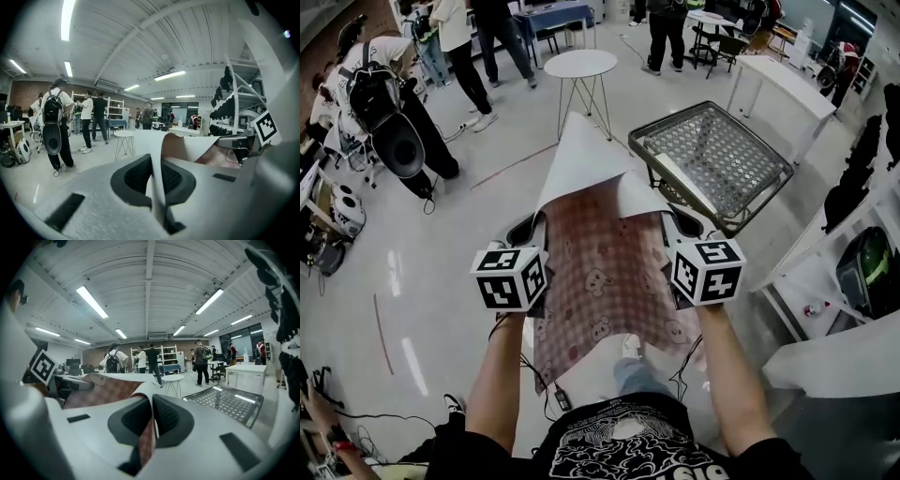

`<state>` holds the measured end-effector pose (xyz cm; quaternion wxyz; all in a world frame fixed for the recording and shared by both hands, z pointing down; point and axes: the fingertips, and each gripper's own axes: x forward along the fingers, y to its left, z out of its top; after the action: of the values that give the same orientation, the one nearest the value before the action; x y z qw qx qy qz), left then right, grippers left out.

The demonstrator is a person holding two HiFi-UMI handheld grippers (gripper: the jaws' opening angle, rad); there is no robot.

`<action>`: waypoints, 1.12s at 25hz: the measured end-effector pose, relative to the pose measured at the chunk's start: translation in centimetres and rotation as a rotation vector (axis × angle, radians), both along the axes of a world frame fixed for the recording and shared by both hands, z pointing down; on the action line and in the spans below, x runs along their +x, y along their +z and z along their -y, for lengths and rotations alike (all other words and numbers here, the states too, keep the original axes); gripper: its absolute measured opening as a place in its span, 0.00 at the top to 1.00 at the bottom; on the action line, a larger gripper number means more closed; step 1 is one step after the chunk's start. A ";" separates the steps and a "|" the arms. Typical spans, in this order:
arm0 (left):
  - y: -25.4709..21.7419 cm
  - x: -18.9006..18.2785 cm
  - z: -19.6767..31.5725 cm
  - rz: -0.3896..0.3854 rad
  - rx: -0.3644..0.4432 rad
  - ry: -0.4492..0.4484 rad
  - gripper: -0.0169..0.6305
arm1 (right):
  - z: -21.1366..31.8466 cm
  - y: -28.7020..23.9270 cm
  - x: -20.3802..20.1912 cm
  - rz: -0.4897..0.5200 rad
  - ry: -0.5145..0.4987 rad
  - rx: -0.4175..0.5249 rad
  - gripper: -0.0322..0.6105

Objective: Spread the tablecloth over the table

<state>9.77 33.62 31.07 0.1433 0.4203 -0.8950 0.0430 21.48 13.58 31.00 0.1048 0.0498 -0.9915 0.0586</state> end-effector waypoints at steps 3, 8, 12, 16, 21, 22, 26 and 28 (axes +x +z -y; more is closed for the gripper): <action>0.7 -1.9 3.2 0.001 -0.011 0.006 0.96 | 3.0 1.0 -1.8 0.000 0.005 -0.012 0.94; 1.5 -5.0 8.6 0.003 -0.028 0.016 0.96 | 8.5 1.9 -4.6 0.000 0.014 -0.025 0.94; 0.8 -7.5 12.2 0.002 -0.038 0.032 0.96 | 11.9 1.4 -6.6 -0.001 0.031 -0.033 0.94; -0.1 -10.1 15.4 0.007 -0.045 0.048 0.96 | 15.0 0.7 -8.5 0.004 0.050 -0.039 0.94; -1.2 -12.4 19.6 0.017 -0.044 0.080 0.96 | 18.3 0.0 -10.0 0.023 0.080 -0.061 0.94; -1.3 -12.8 20.3 0.021 -0.045 0.086 0.96 | 19.0 -0.1 -10.3 0.027 0.084 -0.064 0.94; -1.5 -13.9 23.5 0.033 -0.057 0.123 0.96 | 21.8 -0.1 -10.4 0.034 0.122 -0.075 0.94; -1.7 -14.3 25.2 0.041 -0.062 0.149 0.96 | 23.2 -0.1 -10.3 0.036 0.150 -0.080 0.94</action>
<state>-4.53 8.47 29.34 0.1342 0.4800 -0.8623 0.0896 11.21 -9.61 30.86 0.0840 0.1184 -0.9836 0.1070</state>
